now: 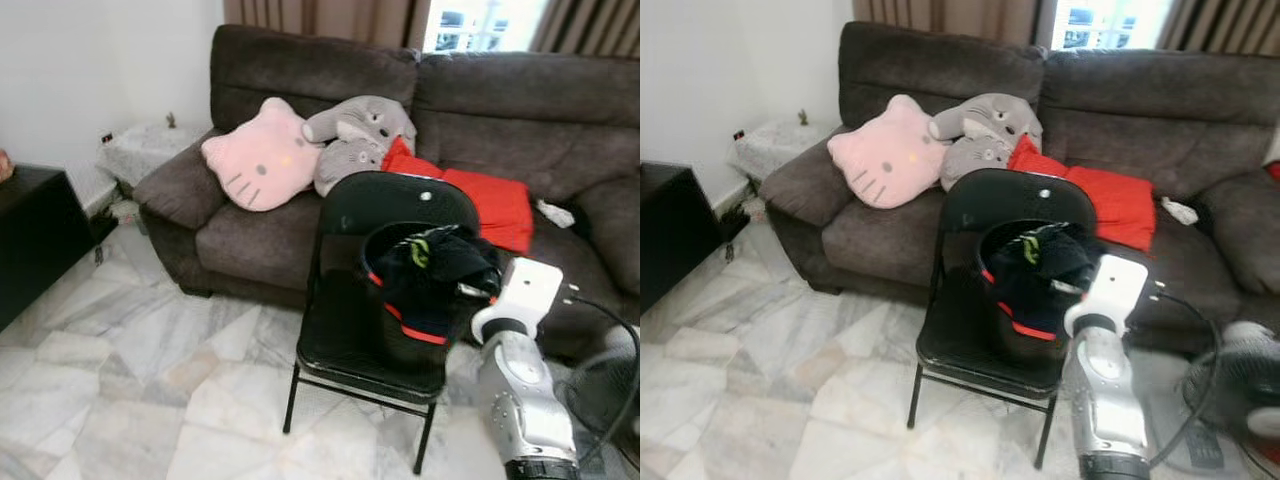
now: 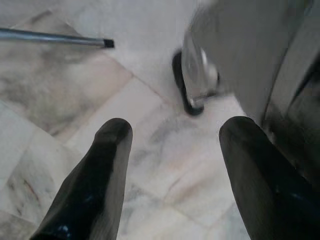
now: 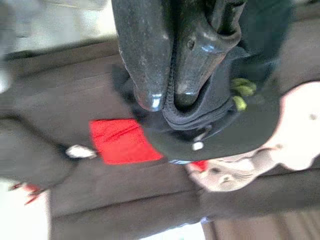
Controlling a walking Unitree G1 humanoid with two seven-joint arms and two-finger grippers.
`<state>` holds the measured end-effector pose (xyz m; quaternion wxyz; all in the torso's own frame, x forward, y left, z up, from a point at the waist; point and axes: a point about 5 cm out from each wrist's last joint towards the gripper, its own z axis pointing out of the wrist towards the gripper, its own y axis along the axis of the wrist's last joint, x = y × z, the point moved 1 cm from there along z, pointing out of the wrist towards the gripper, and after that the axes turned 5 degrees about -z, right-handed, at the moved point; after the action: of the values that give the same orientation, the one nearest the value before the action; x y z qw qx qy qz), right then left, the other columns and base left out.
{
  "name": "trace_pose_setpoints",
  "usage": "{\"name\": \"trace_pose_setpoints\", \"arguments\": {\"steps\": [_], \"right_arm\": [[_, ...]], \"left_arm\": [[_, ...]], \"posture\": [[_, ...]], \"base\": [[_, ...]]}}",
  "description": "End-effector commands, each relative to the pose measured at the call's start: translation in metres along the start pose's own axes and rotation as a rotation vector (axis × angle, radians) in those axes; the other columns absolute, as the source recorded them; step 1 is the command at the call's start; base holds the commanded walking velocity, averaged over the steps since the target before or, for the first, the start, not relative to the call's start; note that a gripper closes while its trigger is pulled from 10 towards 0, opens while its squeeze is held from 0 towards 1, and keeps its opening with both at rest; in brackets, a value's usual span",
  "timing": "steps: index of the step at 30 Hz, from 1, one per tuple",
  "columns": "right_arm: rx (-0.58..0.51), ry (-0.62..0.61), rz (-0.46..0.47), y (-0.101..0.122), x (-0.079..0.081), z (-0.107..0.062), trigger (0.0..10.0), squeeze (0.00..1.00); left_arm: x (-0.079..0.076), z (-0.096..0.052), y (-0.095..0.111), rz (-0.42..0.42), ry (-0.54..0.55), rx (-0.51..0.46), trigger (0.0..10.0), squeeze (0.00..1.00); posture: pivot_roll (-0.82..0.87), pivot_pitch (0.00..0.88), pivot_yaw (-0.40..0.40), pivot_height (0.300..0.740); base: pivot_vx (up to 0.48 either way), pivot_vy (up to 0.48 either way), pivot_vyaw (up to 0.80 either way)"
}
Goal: Hang hanger
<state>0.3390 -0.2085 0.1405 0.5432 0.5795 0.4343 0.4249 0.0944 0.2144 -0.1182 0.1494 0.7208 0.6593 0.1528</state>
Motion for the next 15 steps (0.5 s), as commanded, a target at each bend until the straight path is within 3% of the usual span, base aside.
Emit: {"name": "trace_pose_setpoints", "arguments": {"steps": [1, 15], "right_arm": [[-0.019, 0.029, 0.005, 0.0048, 0.0091, 0.0003, 10.0, 0.00], [-0.040, 0.055, -0.027, 0.0088, 0.0121, 0.0021, 10.0, 0.00]], "left_arm": [[0.0054, 0.0000, 0.0049, -0.006, 0.012, -0.015, 10.0, 0.00], [0.0059, 0.0004, 0.0071, -0.015, 0.014, -0.020, 10.0, 0.00]], "posture": [[-0.03, 0.000, -0.042, 0.740], [-0.03, 0.000, -0.046, 0.740]], "base": [[-0.296, 0.000, 0.00], [-0.295, 0.000, 0.00]]}}
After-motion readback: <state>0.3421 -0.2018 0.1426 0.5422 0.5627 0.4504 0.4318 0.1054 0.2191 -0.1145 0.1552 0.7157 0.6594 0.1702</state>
